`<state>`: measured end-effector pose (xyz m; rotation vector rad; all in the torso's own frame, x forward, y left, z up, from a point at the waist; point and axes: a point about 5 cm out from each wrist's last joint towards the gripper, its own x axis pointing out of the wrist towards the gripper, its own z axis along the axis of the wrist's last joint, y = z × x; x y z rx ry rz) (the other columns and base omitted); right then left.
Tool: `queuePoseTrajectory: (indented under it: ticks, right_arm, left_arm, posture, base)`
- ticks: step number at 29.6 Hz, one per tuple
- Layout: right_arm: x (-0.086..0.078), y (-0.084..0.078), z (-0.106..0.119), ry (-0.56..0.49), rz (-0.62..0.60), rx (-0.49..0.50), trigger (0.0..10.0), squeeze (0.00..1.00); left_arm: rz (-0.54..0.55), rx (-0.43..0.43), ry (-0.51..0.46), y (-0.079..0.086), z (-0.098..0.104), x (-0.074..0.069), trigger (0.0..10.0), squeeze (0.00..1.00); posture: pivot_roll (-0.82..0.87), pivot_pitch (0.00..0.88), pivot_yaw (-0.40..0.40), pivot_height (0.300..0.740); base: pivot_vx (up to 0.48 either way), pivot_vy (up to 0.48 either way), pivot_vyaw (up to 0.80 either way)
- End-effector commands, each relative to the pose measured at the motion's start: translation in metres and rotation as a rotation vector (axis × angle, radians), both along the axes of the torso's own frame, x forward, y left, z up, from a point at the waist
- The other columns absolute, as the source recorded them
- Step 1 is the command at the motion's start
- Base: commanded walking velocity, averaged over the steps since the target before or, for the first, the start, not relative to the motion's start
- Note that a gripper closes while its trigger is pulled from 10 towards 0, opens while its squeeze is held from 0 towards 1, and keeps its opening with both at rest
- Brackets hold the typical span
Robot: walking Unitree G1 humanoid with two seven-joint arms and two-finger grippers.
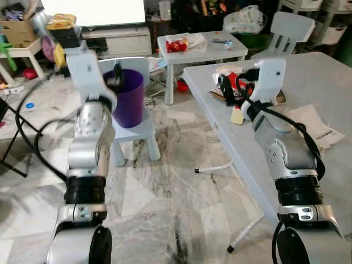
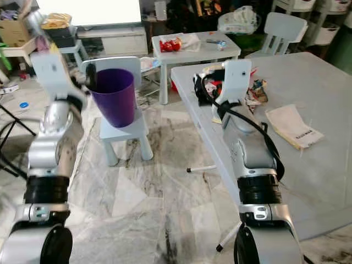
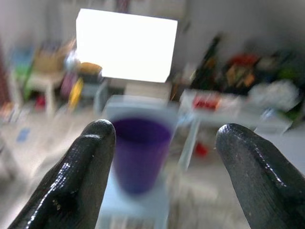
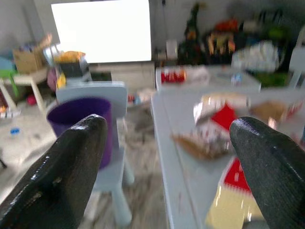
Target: Picking trash to rubbish bin
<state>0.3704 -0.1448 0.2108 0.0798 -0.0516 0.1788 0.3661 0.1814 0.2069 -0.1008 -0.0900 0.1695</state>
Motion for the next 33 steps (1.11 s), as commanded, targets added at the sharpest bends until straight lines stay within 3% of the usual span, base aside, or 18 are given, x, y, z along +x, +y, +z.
queuePoseTrajectory:
  ticks: [1,7,10,13,15,18,20,27,33]
  right_arm:
    - [0.006,0.001,0.003,0.000,0.008,0.006,10.0,0.00]
    - [0.008,0.002,0.003,-0.019,0.006,0.011,10.0,0.00]
    - [0.006,0.001,-0.001,-0.031,0.005,-0.011,10.0,0.00]
    - [0.000,-0.007,-0.010,-0.090,-0.045,-0.025,10.0,0.00]
    - [-0.002,-0.008,-0.015,-0.081,-0.022,-0.023,10.0,0.00]
    - [-0.009,-0.013,-0.037,-0.015,0.029,-0.023,10.0,0.00]
    - [-0.012,-0.017,-0.042,-0.007,0.039,-0.026,10.0,0.00]
    - [-0.017,-0.020,-0.050,-0.008,0.057,-0.035,10.0,0.00]
    - [-0.016,-0.019,-0.045,-0.027,0.059,-0.008,10.0,0.00]
  left_arm:
    - [0.001,-0.002,-0.029,0.000,0.012,0.007,10.0,0.00]
    - [-0.008,0.005,-0.032,-0.005,0.009,0.008,10.0,0.00]
    - [-0.045,-0.006,-0.091,-0.009,0.007,0.005,10.0,0.00]
    - [-0.082,0.087,-0.170,-0.012,-0.001,-0.003,10.0,0.00]
    - [-0.092,0.082,-0.181,-0.012,-0.005,-0.006,10.0,0.00]
    - [-0.113,0.141,-0.144,-0.006,-0.033,-0.016,10.0,0.00]
    - [-0.089,0.121,-0.120,0.001,-0.045,-0.020,10.0,0.00]
    - [-0.075,0.153,-0.144,0.005,-0.049,-0.020,10.0,0.00]
    - [-0.096,0.118,-0.204,-0.005,-0.032,-0.014,10.0,0.00]
  posture:
    - [0.03,0.000,-0.015,0.740]
    - [0.03,0.000,-0.014,0.740]
    - [0.03,0.000,-0.014,0.740]
    - [0.03,0.000,-0.014,0.740]
    - [0.03,0.000,-0.013,0.740]
    - [0.03,0.000,-0.012,0.740]
    - [0.03,0.000,-0.012,0.740]
    - [0.02,0.000,-0.017,0.740]
    - [0.02,0.000,-0.015,0.740]
  base:
    - [0.000,0.000,0.00]
    - [0.000,0.000,0.00]
    - [0.000,0.000,0.00]
    - [0.000,0.000,0.00]
    - [0.000,0.000,0.00]
    - [0.000,0.000,0.00]
    - [0.000,0.000,0.00]
    - [0.000,0.000,0.00]
    - [0.000,0.000,0.00]
